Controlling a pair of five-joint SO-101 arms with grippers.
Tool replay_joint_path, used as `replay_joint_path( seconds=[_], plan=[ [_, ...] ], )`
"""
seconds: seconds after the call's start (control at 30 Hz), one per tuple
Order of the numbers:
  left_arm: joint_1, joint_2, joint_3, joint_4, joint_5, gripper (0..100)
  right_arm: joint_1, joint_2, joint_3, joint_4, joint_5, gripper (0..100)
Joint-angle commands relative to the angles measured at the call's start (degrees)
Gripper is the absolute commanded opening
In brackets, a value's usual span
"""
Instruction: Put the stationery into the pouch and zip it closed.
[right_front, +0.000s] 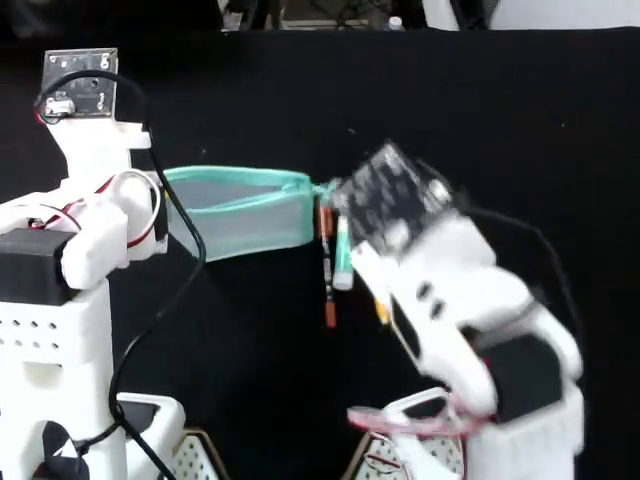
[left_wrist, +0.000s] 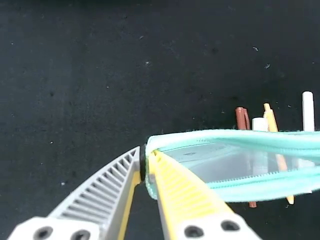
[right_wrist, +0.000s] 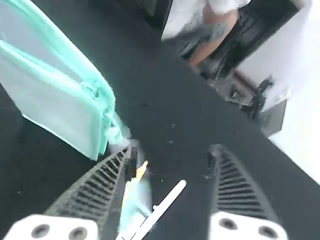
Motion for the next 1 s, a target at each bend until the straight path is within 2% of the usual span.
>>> replay_joint_path(
  seconds=[0.0,0.13,0.3,0.43,0.57,0.63,0.73,0.87,0.97],
  plan=[
    [-0.7,0.2,-1.5,-0.2,0.8,3,-0.7,-4.6,-1.5,1.8,-0.3,26.1],
    [-1.2,-0.4,-2.2,-0.2,0.4,3,0.0,-7.3,-1.8,1.6,-2.7,26.1],
    [-3.6,-0.5,-6.9,2.6,-1.1,3,6.2,-2.9,5.1,-1.8,-8.5,25.9],
    [-9.5,0.0,-7.4,2.7,-3.3,3,11.2,3.7,15.8,-10.5,-11.7,24.7],
    [-15.9,-0.4,-5.1,0.9,-5.6,3,12.7,12.1,22.2,-18.9,-11.8,15.7],
    [-18.3,-0.5,-3.3,-0.5,-6.7,3,12.6,16.4,22.5,-21.5,-12.0,14.6],
    [-19.0,-0.5,0.2,-0.9,-7.2,3,11.5,23.3,21.8,-25.5,-16.4,16.8],
    [-18.9,-0.5,6.0,-1.1,-7.0,3,7.3,35.0,18.4,-28.2,-17.9,19.5],
    [-19.4,-0.5,10.2,-4.5,-7.2,3,4.1,45.3,13.2,-28.1,-17.9,19.8]
  ],
)
